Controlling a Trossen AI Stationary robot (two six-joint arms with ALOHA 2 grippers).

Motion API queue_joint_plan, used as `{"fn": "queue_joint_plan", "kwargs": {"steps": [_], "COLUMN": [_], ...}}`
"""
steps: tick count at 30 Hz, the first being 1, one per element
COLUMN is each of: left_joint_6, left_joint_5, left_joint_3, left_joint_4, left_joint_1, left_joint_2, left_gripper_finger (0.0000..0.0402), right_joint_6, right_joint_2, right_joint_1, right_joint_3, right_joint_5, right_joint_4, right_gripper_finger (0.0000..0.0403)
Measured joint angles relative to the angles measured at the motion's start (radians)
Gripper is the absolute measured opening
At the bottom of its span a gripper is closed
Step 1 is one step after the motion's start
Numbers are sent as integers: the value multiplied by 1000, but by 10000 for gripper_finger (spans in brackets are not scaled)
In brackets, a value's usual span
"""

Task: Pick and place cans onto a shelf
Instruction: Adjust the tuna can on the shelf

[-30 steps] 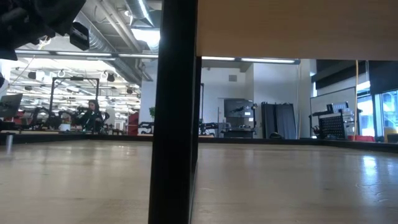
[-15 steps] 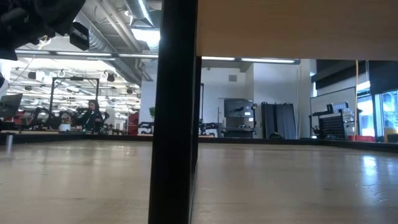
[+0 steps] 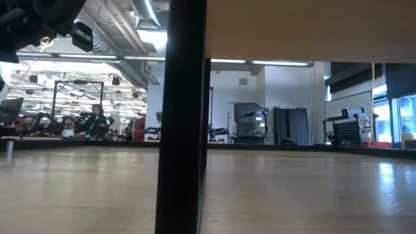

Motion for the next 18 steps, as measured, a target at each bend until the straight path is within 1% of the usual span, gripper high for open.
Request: {"fn": "queue_joint_plan", "kwargs": {"steps": [5,12,18], "left_joint_6": [0,0,0], "left_joint_5": [0,0,0], "left_joint_3": [0,0,0], "left_joint_4": [0,0,0], "left_joint_1": [0,0,0], "left_joint_2": [0,0,0], "left_gripper_finger": [0,0,0], "right_joint_6": [-17,-16,-19], "right_joint_2": [36,85,94], "right_joint_1": [4,15,23], "right_joint_3": [0,0,0], "right_joint_5": [37,36,36], "right_joint_4": [-2,-4,-11], "right_gripper_finger": [94,94,94]}}
